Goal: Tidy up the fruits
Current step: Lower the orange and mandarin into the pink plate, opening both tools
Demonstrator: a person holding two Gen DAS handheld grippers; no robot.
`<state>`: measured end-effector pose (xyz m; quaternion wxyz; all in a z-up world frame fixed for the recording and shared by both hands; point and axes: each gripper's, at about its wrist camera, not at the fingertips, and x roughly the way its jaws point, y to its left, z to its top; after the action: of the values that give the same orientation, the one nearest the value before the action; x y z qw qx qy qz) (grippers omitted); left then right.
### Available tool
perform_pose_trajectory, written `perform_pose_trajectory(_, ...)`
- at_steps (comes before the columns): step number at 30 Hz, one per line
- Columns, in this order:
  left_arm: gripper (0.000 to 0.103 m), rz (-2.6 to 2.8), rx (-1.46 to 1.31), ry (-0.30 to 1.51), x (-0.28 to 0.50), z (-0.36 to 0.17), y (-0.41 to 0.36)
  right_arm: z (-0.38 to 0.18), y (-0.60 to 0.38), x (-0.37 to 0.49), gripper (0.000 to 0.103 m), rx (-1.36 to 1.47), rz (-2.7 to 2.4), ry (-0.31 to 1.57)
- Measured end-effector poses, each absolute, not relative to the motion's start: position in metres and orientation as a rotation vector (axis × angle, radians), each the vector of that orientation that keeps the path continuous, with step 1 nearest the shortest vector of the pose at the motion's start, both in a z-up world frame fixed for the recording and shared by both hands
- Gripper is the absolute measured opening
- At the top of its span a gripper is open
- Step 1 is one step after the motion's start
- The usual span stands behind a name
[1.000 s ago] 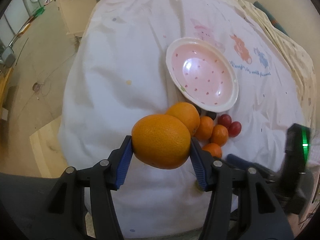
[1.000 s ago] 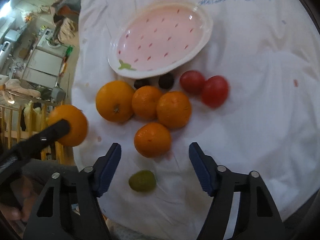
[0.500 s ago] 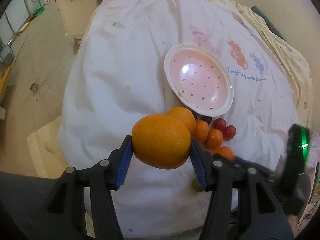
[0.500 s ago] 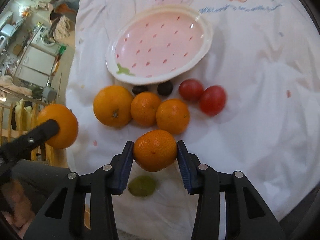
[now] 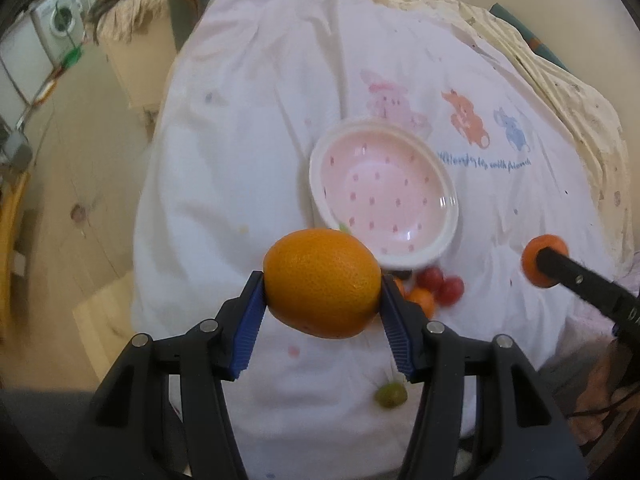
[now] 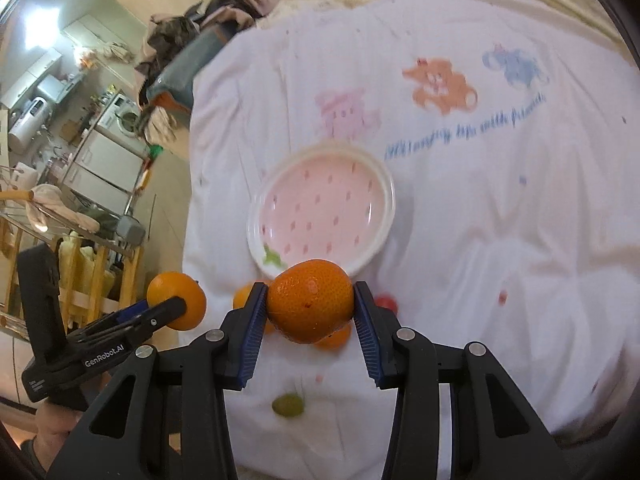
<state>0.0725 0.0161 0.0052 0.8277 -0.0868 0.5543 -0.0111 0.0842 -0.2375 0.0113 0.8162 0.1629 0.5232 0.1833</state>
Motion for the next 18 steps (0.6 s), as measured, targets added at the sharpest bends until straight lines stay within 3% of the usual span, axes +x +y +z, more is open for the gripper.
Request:
perform_pose_trajectory(8, 0.052, -0.010, -0.118, 1.173, 0.137, 0.006, 0.013, -0.001, -0.242, 0.154, 0.045, 0.357, 0.404, 1.111)
perform_pose_trajectory(18, 0.052, -0.049, -0.061, 1.279, 0.191, -0.044, -0.014, -0.063, -0.209, 0.218, 0.045, 0.304, 0.428, 1.225)
